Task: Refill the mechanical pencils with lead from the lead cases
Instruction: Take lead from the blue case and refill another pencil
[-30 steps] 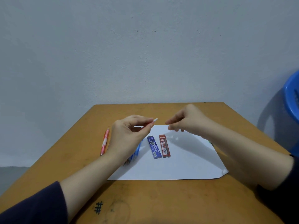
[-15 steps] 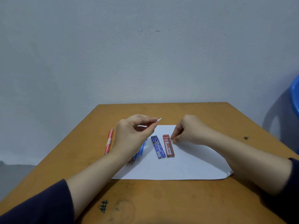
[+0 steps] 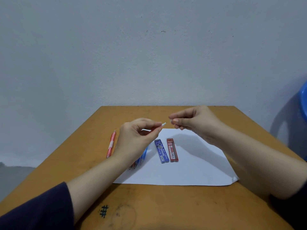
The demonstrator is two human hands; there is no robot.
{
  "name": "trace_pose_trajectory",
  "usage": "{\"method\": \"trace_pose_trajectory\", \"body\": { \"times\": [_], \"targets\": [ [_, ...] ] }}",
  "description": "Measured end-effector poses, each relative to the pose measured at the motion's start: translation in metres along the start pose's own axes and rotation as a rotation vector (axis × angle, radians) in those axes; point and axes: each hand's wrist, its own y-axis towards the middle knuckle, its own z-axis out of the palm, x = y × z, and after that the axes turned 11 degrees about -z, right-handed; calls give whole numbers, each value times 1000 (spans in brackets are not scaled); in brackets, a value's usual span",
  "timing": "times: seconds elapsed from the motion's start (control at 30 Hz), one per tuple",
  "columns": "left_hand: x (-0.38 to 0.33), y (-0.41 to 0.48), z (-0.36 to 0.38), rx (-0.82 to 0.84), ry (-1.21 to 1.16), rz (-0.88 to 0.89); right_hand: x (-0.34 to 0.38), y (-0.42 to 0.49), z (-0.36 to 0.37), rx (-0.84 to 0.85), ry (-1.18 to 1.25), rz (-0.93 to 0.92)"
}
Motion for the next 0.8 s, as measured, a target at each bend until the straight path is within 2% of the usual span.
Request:
{"method": "trace_pose_trajectory", "body": {
  "times": [0.2,0.57,0.8],
  "targets": [
    [2,0,1,23,-10,-12,5,-1,0,44,-25,-35],
    [5,0,1,43,21,74,3,-1,1,124,-58,-32],
    [4,1,1,-15,56,106,3,-4,8,38,-64,-109]
  ]
}}
